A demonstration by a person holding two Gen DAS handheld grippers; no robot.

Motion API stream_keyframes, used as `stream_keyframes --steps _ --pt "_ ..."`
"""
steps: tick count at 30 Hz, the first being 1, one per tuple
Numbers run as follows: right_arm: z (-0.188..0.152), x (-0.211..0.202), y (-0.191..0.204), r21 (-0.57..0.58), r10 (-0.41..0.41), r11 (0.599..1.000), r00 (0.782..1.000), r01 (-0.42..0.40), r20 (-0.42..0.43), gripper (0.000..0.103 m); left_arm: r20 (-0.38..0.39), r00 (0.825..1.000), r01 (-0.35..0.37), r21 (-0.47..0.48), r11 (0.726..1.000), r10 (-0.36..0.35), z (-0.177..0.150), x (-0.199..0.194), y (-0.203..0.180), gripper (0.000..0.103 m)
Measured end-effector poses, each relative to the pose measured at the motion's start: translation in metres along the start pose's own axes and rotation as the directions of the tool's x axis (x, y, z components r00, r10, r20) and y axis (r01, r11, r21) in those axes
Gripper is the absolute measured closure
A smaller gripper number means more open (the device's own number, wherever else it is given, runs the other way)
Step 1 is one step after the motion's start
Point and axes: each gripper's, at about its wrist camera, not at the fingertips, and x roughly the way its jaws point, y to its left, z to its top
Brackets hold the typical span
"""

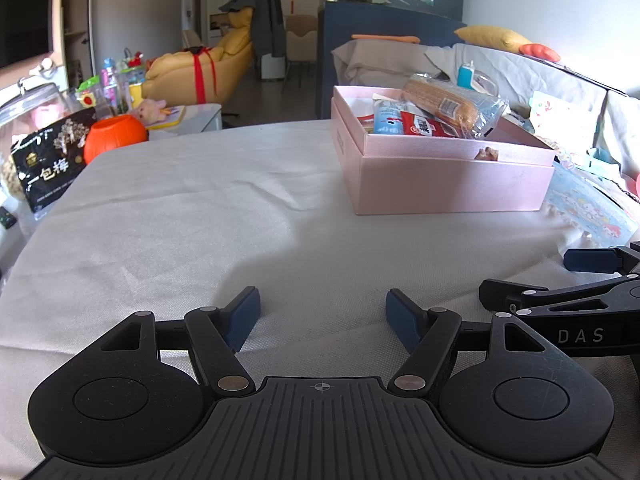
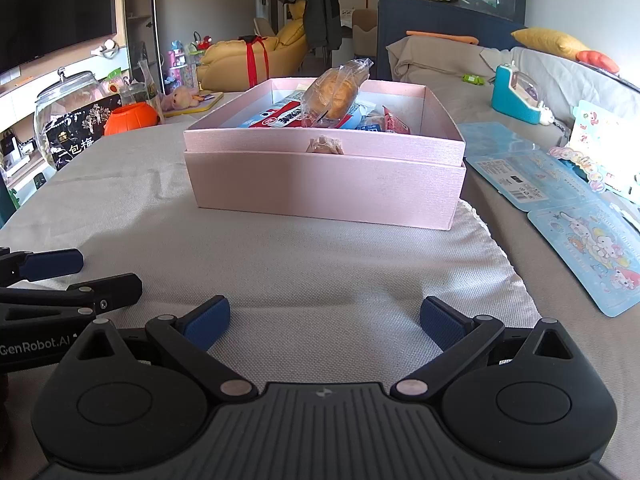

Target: Organize snacks

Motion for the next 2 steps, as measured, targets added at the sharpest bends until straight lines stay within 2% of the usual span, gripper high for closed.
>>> stream_keyframes --steps 2 --pt "0.0 -0.0001 0.0 0.0 0.0 1.0 1.0 0.0 0.0 0.002 -0.001 1.0 0.0 -0.001 1.0 0.0 0.0002 0.0001 -0.0002 0.027"
